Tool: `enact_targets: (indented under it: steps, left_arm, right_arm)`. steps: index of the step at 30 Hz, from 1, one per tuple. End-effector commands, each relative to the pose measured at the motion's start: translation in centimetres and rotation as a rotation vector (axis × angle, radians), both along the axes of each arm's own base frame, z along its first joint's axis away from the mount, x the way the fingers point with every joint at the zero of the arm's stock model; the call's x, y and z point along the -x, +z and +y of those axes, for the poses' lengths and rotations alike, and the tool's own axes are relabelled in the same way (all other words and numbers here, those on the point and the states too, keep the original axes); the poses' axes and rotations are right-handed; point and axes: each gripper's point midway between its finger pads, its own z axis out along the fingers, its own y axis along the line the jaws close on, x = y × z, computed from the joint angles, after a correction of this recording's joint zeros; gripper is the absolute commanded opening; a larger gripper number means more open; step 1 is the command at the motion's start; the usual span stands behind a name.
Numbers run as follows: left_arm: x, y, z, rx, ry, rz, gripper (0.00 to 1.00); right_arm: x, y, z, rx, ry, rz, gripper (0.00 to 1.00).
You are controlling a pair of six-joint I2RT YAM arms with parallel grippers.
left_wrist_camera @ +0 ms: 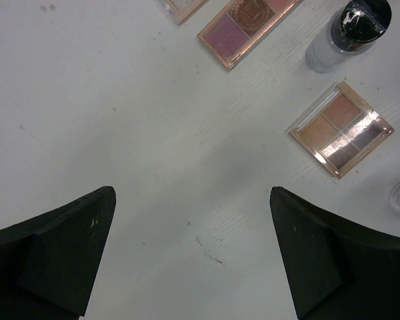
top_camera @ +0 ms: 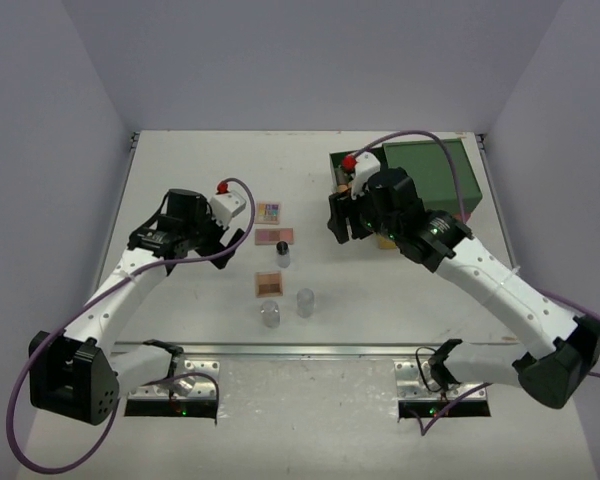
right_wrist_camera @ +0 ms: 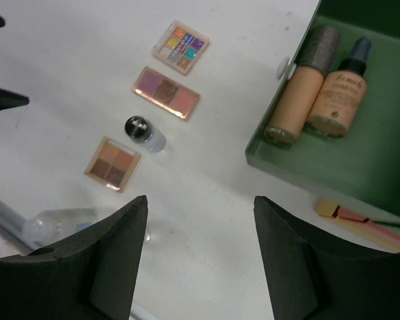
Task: Organize the makeup
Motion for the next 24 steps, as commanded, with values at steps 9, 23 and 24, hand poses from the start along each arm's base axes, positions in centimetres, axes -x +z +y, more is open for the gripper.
enact_targets:
  steps: [9,23,24]
  left_arm:
    - [-2.8,-0.3,0.8,-0.019,0.066,-0.044,0.99]
    - [-3.1,-1.4,0.5,-0.020,0.038,-0.049,1.00]
    - [-3.1,-1.5,0.5,-0.020,0.035,-0.048,1.00]
  right_arm:
    - [-12.3,2.4,-1.9,0.573,-0.236,-0.288,0.68]
    - [-16.6,-0.6,-2.4,0.916,-0.289,-0.325,0.68]
    - [-16.8,-0.6,-2.6,0.941,-0.294,-0.329,0.68]
